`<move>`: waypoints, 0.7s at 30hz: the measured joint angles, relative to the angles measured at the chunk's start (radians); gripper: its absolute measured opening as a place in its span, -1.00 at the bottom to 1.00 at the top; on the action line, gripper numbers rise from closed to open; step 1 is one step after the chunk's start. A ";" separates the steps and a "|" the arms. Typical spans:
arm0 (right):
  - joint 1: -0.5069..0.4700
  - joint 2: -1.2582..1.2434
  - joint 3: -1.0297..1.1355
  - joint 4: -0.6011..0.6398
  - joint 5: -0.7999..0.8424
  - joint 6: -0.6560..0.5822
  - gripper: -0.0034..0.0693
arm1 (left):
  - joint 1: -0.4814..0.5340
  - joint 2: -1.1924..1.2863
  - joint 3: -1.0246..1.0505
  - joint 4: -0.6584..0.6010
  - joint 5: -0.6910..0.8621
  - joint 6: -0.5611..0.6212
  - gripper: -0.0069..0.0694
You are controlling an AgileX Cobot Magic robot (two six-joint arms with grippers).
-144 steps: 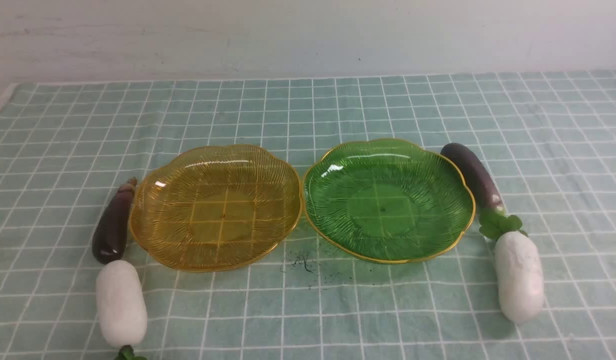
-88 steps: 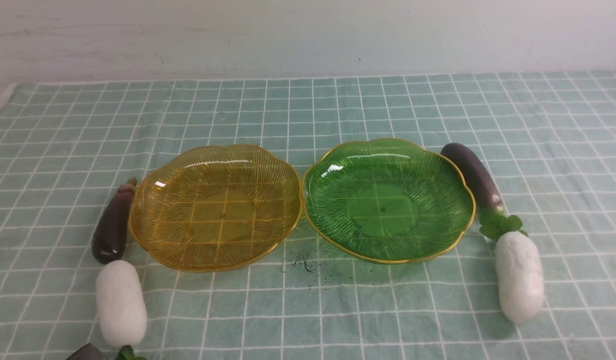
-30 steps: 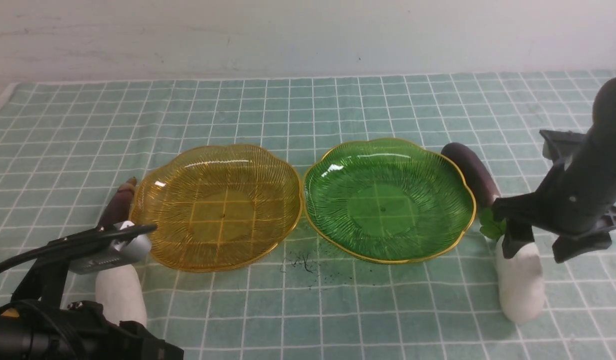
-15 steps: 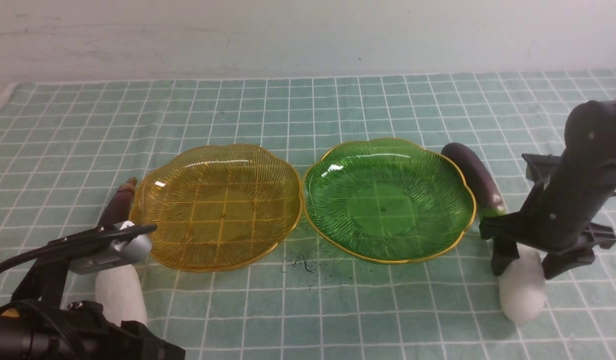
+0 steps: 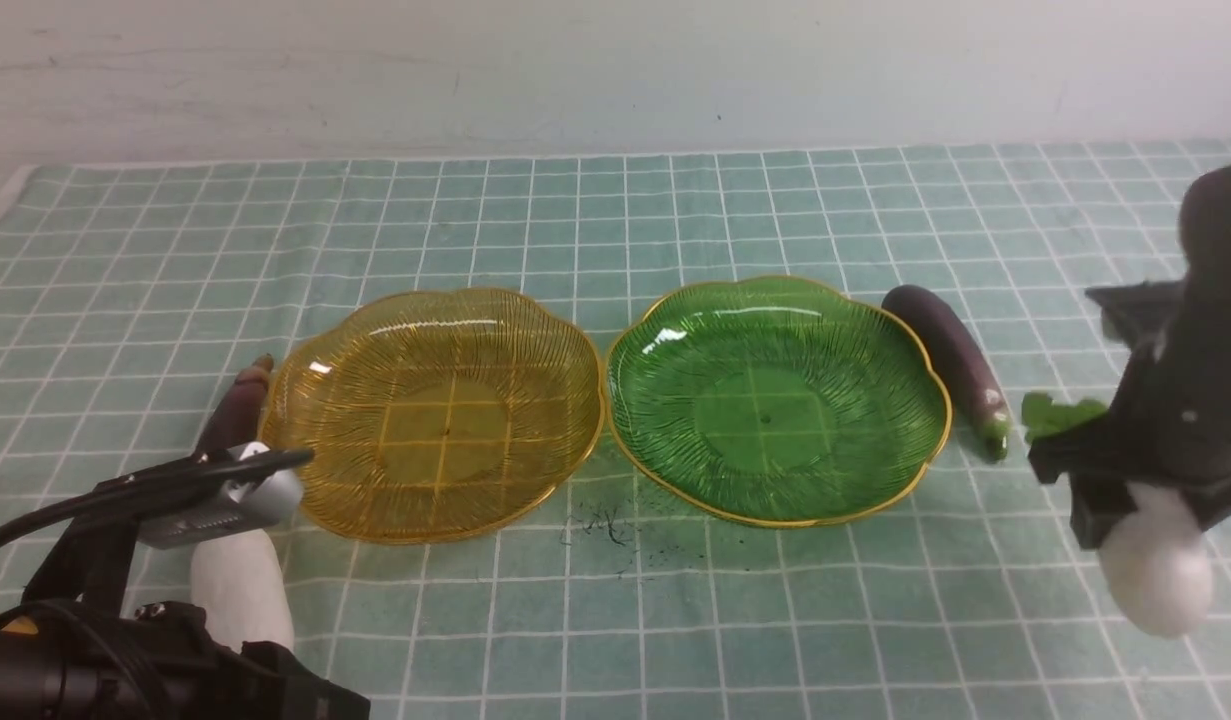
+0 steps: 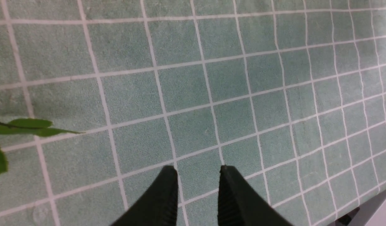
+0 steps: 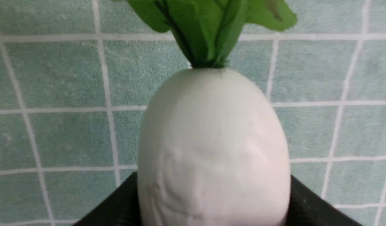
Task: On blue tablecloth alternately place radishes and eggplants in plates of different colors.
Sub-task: 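Place the white radish on the plate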
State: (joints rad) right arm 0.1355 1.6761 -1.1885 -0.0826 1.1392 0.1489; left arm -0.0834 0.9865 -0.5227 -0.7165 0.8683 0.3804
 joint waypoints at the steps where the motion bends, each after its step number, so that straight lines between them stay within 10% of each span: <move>1: 0.000 -0.032 0.000 0.006 -0.009 0.000 0.32 | 0.000 0.000 0.000 0.000 0.000 0.000 -0.37; 14: 0.064 -0.076 -0.001 0.449 -0.303 -0.424 0.32 | 0.000 0.000 0.000 0.000 0.000 0.000 -0.37; 21: 0.096 0.032 -0.070 0.475 -0.327 -0.482 0.32 | 0.000 0.000 0.000 0.000 0.000 0.000 -0.37</move>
State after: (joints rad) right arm 0.2320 1.7085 -1.2586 0.3924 0.8121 -0.3329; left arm -0.0834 0.9865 -0.5227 -0.7165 0.8683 0.3804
